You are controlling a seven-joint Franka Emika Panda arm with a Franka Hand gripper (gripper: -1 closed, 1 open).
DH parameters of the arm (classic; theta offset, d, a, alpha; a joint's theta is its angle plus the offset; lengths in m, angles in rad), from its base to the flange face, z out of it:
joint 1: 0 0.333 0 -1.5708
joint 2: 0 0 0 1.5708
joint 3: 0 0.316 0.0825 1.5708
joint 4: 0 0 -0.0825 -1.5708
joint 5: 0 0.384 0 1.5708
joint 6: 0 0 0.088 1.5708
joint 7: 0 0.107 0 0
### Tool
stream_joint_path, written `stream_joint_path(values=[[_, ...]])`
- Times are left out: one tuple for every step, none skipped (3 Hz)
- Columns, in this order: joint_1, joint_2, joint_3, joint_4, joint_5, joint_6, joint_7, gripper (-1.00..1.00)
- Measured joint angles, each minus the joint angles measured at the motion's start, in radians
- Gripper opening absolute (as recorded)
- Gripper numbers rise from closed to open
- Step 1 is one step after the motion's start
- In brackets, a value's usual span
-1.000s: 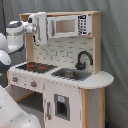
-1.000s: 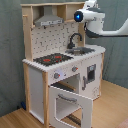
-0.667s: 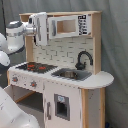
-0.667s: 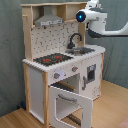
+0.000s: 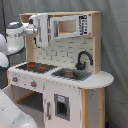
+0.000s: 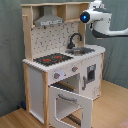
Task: Play with the kitchen
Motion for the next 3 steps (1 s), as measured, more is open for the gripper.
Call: stream_joint_path(values=[[0.069,-0.011,-0.065,-0.052,-0.017,0.017,0.000,-1.00],[0.118,-0.035,-0.131,-0.105,-0.024,0.063,0.000,-1.00],[0.145,-0.070,-0.186,-0.156,-0.025,0.128,0.000,-1.00]])
